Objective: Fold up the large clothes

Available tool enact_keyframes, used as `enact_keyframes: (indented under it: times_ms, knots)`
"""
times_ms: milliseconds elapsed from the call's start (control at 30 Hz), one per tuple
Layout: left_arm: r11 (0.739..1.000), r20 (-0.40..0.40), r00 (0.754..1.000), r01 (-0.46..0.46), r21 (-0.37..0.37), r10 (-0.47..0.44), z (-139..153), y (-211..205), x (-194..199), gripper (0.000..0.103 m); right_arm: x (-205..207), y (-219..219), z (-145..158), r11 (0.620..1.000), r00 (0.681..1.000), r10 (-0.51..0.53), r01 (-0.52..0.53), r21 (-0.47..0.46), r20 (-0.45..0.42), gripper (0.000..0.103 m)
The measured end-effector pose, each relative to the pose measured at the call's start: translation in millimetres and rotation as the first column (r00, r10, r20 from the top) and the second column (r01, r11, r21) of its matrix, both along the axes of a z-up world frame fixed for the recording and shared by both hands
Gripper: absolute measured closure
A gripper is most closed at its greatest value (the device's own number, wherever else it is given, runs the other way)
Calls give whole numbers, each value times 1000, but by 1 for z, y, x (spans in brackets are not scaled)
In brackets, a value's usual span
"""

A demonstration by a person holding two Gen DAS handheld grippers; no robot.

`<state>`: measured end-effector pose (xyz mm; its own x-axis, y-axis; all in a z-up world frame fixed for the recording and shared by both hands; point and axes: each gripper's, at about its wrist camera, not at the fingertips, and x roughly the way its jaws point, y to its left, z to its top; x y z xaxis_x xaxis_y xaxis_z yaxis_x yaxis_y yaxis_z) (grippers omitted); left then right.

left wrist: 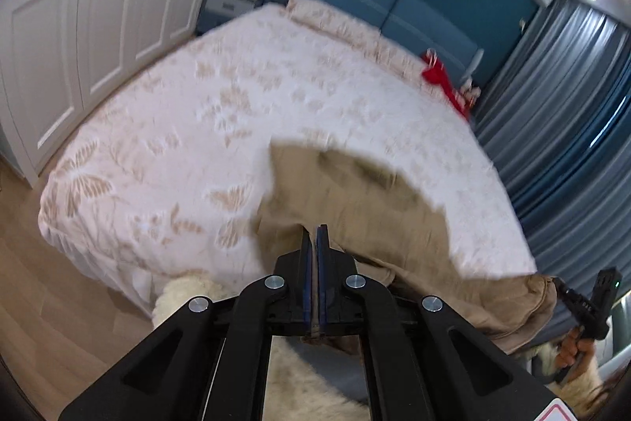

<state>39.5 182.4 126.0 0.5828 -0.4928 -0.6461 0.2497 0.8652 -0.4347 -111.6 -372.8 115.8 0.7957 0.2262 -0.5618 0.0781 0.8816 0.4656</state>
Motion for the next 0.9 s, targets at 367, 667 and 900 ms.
enact_keyframes:
  times_ms: [367, 667, 900]
  knots:
    - [991, 106, 990, -102, 85, 93, -14, -84, 152, 103, 154, -59, -51, 962, 962, -269, 266, 60, 50, 100]
    - [944, 25, 988, -150, 295, 149, -104, -136, 261, 102, 256, -78, -129, 931, 928, -354, 361, 52, -113, 100]
    - [915, -80, 981, -132, 380, 174, -183, -147, 296, 101, 287, -84, -192, 915, 896, -383, 402, 41, -223, 100]
